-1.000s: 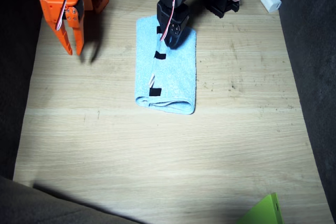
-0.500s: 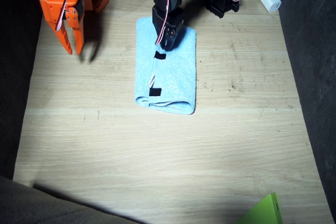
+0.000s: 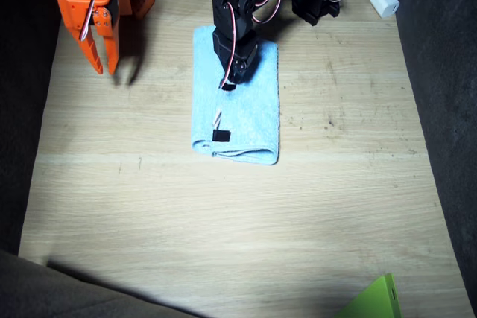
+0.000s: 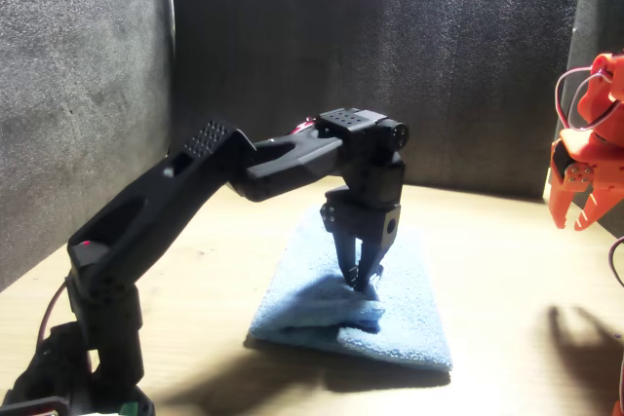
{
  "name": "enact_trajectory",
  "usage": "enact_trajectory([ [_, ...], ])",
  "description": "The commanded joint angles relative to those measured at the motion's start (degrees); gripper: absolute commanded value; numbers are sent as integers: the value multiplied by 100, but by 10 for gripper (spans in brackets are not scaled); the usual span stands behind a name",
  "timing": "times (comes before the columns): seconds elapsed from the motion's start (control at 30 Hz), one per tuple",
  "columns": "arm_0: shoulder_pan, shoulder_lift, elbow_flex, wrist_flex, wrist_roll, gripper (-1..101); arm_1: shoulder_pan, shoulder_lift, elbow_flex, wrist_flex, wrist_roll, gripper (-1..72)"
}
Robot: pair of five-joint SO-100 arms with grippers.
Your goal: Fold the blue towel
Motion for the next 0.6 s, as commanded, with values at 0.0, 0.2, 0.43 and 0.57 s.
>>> enact_trajectory([
  [0.0, 97, 650, -299, 167, 149, 26, 35, 343, 9, 141, 62, 121],
  [0.2, -9, 1169, 378, 167, 97, 0, 53, 334, 9, 105, 79, 122],
  [0.43, 369, 2320, 1178, 149, 35, -2, 97, 378, -88, 132, 105, 122],
  [0.57, 1169, 3111, 1784, 97, -70, -2, 97, 527, -167, 237, 158, 96],
])
